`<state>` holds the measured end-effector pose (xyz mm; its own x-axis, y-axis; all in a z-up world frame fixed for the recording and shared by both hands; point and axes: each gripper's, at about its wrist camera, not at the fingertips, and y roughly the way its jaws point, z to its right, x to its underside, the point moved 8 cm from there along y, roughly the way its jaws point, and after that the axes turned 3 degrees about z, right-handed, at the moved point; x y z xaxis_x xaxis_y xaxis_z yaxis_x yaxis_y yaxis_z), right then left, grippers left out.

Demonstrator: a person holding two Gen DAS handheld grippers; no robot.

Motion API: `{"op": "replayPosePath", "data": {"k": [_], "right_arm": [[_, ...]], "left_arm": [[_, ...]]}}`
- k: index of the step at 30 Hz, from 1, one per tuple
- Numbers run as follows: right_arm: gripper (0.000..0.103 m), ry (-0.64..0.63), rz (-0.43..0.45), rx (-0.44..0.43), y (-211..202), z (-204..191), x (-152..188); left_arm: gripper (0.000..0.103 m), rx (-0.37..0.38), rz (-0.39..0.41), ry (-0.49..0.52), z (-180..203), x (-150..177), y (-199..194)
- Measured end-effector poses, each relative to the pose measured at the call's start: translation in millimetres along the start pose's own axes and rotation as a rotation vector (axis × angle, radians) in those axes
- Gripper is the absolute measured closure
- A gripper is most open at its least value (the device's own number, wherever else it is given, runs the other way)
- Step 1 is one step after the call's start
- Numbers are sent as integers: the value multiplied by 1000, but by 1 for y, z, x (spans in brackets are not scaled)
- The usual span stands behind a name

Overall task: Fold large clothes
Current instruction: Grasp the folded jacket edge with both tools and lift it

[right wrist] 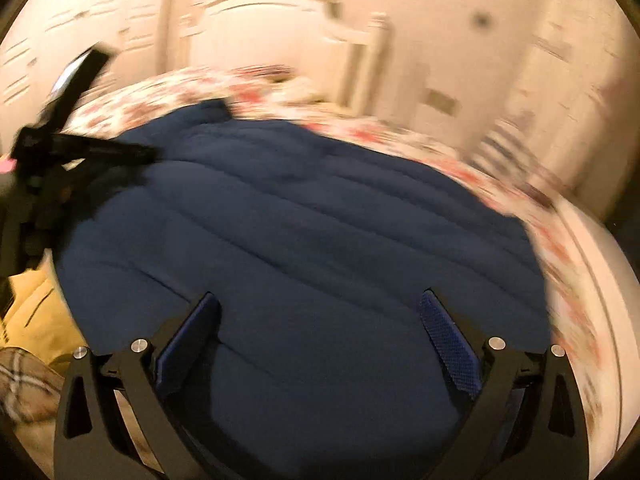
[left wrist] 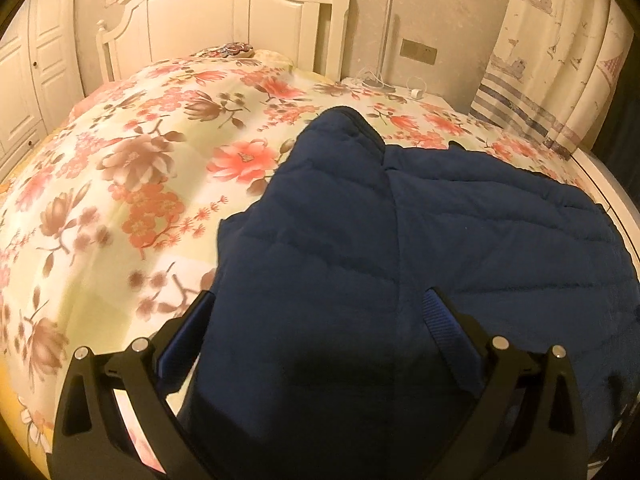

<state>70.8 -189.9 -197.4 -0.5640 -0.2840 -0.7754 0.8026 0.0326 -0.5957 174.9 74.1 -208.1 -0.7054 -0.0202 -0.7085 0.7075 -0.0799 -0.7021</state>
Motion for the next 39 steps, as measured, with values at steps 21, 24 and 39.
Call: {"op": "replayPosePath", "data": {"k": [21,24,39], "right_arm": [[4,279,62,49,-33,85,74],[4,328,71,-3,-47,91,74],[6,644,57,-136,-102,103,145]], "left_arm": [[4,-262,141,-134,-88,0,-65],[4,-301,207,-194,-115,-3,-93],[3,54,231,330,125,-7,-76]]}}
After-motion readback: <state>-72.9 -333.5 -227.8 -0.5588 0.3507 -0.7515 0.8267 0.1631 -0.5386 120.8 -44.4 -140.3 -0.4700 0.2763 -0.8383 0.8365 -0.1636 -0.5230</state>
